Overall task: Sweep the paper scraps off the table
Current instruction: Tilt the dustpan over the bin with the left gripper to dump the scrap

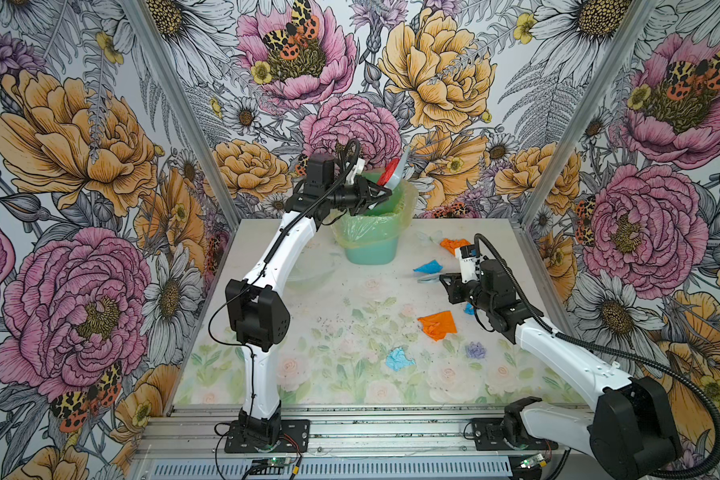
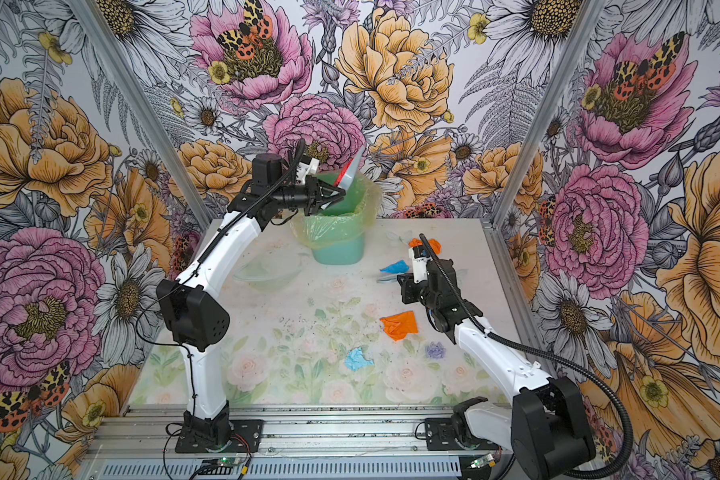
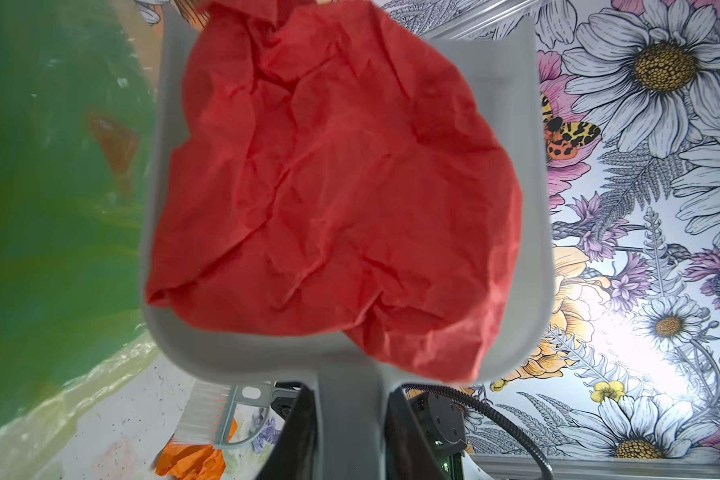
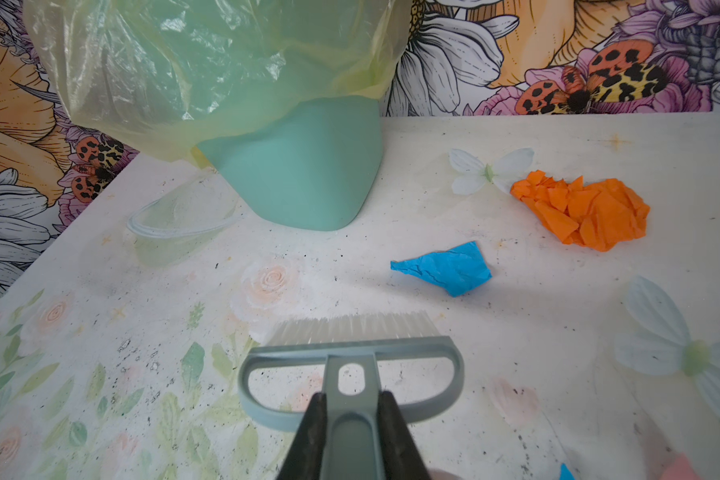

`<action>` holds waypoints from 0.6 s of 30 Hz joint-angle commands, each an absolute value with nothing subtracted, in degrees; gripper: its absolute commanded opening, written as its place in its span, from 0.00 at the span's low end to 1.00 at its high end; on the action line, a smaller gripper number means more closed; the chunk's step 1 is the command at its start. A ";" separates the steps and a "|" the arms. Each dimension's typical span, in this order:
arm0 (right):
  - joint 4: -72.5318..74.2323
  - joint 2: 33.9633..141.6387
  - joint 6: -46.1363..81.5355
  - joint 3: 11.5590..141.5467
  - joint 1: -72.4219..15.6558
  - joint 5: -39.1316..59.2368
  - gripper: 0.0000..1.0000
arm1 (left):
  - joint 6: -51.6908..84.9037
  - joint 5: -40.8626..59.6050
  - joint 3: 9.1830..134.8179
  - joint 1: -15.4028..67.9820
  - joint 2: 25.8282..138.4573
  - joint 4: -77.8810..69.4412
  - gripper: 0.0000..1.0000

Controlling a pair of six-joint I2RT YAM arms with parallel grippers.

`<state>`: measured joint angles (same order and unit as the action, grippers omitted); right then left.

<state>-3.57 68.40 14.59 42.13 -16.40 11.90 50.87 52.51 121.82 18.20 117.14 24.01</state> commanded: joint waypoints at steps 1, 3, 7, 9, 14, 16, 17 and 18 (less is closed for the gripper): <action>-1.54 68.98 15.28 42.09 -16.15 12.52 0.00 | 57.69 54.86 118.57 17.07 114.91 14.17 0.00; -1.58 69.16 15.13 42.19 -16.12 12.57 0.00 | 59.64 55.13 116.67 16.70 114.44 11.51 0.00; -1.51 69.66 15.23 42.45 -16.17 12.83 0.00 | 62.75 55.86 114.73 16.44 113.95 7.22 0.00; -1.50 69.85 15.50 42.45 -16.17 12.92 0.00 | 63.80 55.92 114.13 16.39 113.75 5.71 0.00; -1.56 69.59 15.76 42.20 -16.17 12.49 0.00 | 64.99 55.35 113.14 16.26 112.63 3.50 0.00; -1.75 69.46 15.74 42.21 -16.13 12.31 0.00 | 66.05 55.41 112.72 16.13 112.33 2.21 0.00; -1.84 69.40 15.73 42.13 -16.17 12.22 0.00 | 66.91 55.50 112.20 16.14 112.24 1.20 0.00; -1.85 69.35 15.72 42.12 -16.17 12.16 0.00 | 68.17 55.56 111.75 16.13 112.16 -0.21 0.00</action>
<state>-3.46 69.58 15.22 42.13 -16.40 12.12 65.39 54.24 112.79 16.69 115.63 5.41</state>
